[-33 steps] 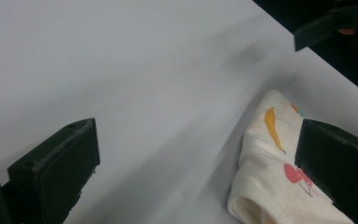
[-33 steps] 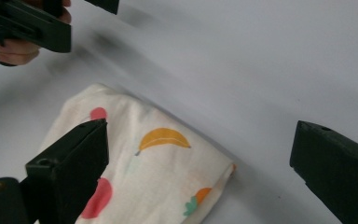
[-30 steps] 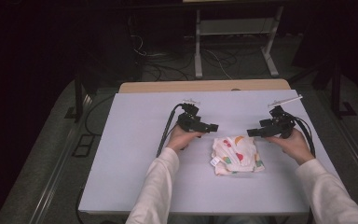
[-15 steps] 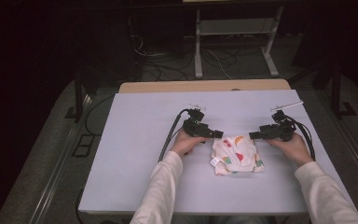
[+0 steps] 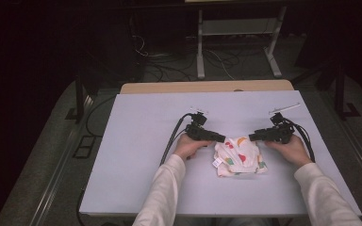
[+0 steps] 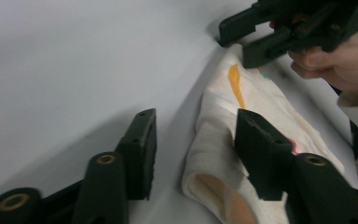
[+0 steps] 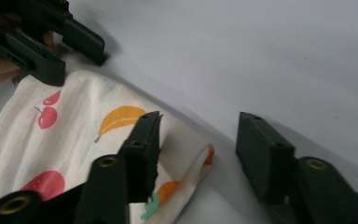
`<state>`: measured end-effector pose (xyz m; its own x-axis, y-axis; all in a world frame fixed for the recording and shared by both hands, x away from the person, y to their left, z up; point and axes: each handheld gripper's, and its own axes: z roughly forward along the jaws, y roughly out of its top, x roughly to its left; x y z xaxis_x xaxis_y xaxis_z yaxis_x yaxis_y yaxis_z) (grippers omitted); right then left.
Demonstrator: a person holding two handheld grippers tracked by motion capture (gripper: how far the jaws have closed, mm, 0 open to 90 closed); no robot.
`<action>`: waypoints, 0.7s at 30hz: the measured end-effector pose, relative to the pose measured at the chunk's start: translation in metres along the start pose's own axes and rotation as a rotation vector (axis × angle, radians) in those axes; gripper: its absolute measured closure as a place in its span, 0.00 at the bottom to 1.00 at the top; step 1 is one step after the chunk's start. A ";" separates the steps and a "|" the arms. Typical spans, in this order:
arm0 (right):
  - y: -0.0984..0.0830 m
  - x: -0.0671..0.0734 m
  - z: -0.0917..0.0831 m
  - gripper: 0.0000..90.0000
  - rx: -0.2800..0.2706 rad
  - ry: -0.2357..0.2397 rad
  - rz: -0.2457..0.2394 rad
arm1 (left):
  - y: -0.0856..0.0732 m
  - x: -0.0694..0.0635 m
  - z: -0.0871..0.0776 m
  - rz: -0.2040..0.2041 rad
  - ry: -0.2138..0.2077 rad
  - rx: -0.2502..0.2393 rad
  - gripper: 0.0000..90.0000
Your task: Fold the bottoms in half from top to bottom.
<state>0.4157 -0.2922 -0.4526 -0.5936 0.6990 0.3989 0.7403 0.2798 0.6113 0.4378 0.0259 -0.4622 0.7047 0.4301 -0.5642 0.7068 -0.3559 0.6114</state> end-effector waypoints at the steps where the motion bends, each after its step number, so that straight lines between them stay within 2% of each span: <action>1: 0.000 0.000 0.001 0.60 0.001 0.006 -0.001 | 0.000 0.000 0.001 0.000 -0.003 0.008 0.60; 4: 0.000 0.000 0.004 0.75 0.011 0.019 -0.002 | -0.001 -0.001 0.003 0.000 -0.021 0.026 0.73; 7: 0.000 0.004 0.004 0.95 0.030 0.018 -0.022 | -0.001 -0.003 0.003 0.014 -0.013 0.032 0.86; 10: 0.000 0.006 0.000 0.96 0.028 0.020 -0.044 | -0.001 -0.007 0.001 0.024 -0.004 0.025 0.89; 16: -0.003 0.008 -0.008 0.96 0.011 0.003 -0.043 | -0.006 -0.015 -0.009 0.071 0.026 -0.025 0.90; 21: -0.001 0.017 -0.008 0.96 0.006 -0.016 -0.054 | -0.008 -0.020 -0.016 0.098 0.056 -0.026 0.90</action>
<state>0.4024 -0.2857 -0.4405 -0.6273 0.6934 0.3545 0.7094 0.3208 0.6276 0.4167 0.0334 -0.4472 0.7655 0.4402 -0.4693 0.6319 -0.3771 0.6771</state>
